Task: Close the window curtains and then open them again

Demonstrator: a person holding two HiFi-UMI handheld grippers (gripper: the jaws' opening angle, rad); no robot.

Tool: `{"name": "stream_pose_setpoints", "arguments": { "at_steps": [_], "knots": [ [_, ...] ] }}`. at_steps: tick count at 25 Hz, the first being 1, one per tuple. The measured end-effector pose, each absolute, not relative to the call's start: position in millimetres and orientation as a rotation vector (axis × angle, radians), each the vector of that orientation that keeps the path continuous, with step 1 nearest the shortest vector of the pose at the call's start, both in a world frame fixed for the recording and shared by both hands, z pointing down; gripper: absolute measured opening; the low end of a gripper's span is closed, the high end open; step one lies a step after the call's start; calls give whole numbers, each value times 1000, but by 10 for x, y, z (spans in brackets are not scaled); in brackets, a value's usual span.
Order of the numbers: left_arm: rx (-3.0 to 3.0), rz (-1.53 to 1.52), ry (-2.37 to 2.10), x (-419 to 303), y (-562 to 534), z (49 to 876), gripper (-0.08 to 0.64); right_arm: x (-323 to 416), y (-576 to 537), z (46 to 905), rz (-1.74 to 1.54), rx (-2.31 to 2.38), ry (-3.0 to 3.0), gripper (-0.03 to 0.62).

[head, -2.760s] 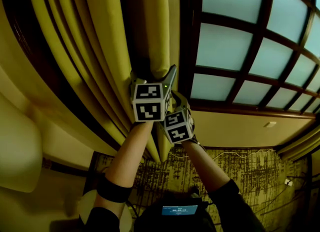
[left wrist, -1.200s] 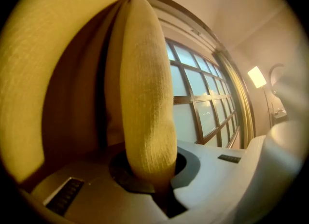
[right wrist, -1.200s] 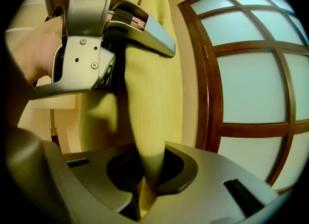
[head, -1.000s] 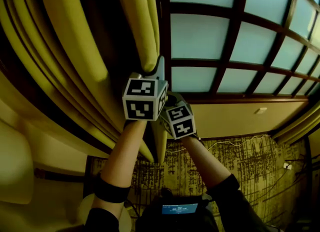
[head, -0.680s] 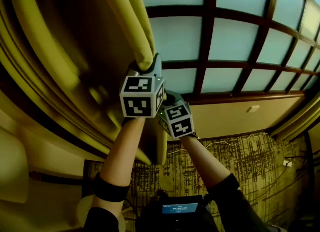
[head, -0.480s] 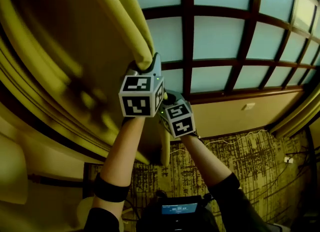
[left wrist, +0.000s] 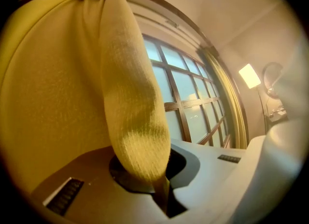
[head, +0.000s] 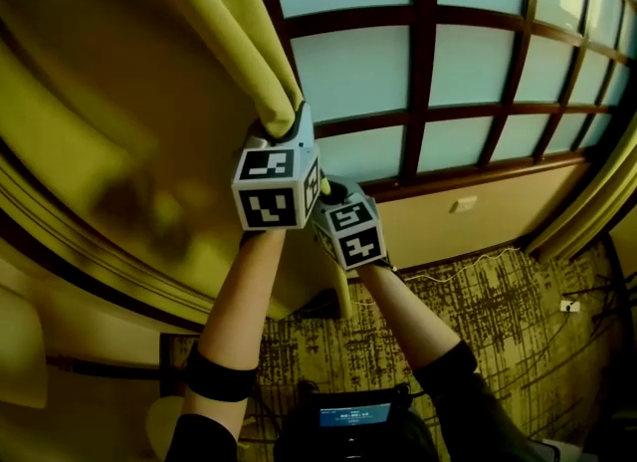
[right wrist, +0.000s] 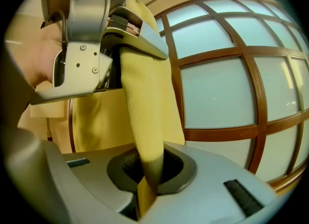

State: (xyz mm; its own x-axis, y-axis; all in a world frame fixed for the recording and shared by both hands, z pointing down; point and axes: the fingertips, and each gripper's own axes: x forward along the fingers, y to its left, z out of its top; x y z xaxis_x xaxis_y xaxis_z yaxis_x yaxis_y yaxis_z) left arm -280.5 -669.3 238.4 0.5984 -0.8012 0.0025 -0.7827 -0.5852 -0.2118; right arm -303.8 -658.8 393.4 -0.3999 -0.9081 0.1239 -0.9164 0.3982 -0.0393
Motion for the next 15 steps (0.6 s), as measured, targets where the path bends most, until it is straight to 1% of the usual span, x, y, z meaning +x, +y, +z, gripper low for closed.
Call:
{"name": "stream_pose_setpoints", "arguments": {
  "at_steps": [10,15],
  "knots": [
    [-2633,-181,1347,-1763,-6318,2379,6,-2028,-6166,3934,144,1629,-2548,31],
    [-2646,-186,1305,-1247,-6240,2395,6,-1512,-6087,3951,175,1693,-2535,31]
  ]
}}
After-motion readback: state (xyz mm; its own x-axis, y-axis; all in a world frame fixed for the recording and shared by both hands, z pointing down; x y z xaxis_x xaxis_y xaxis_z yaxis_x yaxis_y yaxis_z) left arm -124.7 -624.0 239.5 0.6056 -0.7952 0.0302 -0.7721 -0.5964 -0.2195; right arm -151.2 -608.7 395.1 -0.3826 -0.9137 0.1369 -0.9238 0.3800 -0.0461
